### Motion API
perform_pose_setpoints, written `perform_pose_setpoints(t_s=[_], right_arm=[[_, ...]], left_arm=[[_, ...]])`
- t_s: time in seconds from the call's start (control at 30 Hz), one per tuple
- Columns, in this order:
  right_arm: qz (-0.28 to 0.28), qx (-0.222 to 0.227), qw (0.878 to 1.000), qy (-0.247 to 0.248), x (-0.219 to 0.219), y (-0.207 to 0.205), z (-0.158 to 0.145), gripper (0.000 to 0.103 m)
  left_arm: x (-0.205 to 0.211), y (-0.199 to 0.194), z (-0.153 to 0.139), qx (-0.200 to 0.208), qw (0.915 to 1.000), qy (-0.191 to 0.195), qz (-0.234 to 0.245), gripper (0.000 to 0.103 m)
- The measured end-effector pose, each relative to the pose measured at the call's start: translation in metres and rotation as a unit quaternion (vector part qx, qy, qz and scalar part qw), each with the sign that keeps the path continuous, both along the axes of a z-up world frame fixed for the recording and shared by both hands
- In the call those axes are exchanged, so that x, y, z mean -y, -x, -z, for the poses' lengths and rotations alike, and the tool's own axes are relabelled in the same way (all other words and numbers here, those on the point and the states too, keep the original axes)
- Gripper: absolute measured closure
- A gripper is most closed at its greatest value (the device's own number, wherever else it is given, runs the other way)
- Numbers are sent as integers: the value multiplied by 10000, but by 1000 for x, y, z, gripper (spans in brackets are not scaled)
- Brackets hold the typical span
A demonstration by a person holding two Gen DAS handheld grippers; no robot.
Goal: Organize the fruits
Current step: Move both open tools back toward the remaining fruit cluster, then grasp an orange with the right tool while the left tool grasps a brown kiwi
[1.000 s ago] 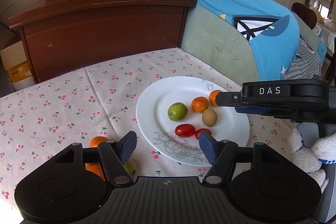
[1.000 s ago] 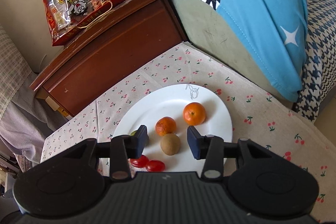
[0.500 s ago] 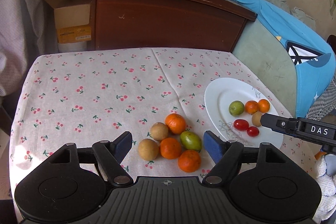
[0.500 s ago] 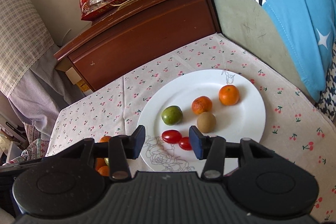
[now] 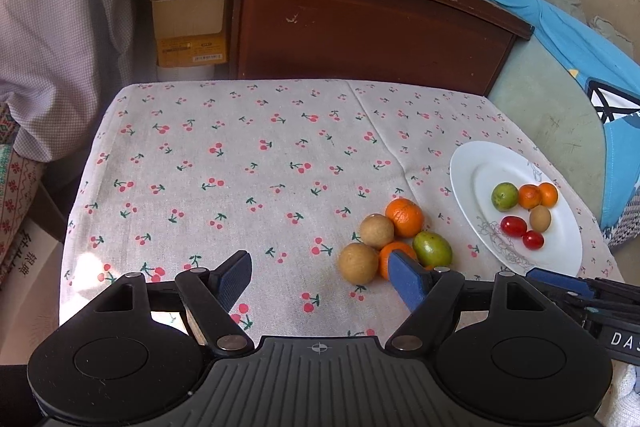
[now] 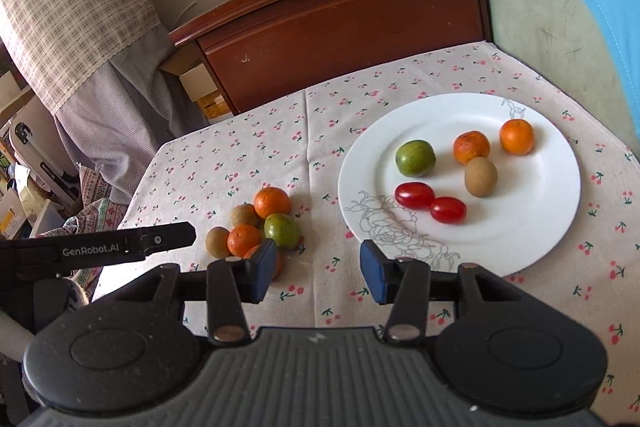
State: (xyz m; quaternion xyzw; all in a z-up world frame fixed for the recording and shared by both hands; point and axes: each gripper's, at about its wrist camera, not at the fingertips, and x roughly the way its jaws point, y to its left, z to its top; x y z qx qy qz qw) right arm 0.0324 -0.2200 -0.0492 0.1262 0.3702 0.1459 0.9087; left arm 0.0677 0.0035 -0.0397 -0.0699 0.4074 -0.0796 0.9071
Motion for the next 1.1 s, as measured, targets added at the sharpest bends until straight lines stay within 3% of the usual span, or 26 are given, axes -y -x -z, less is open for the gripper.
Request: perform_pose_setpoints(t_s=[0.13,0.37,0.93,1.1], right_arm=[[-375,77,9991,195,-20,1,6,57],[-714,260,9952,615,-46,-3,15,63],[-754,321,9930,855,-53,-13,29,73],[-681,266,9938,838,-47,-8,26,73]], left_arm=[[-5,-2,7,-155,9998,68,-61,27],[-4,2,9,-24,10000,-16,13,27],[15,4,17,432,9962,-592,473,31],[23,2,22,553,9936,-655,736,41]])
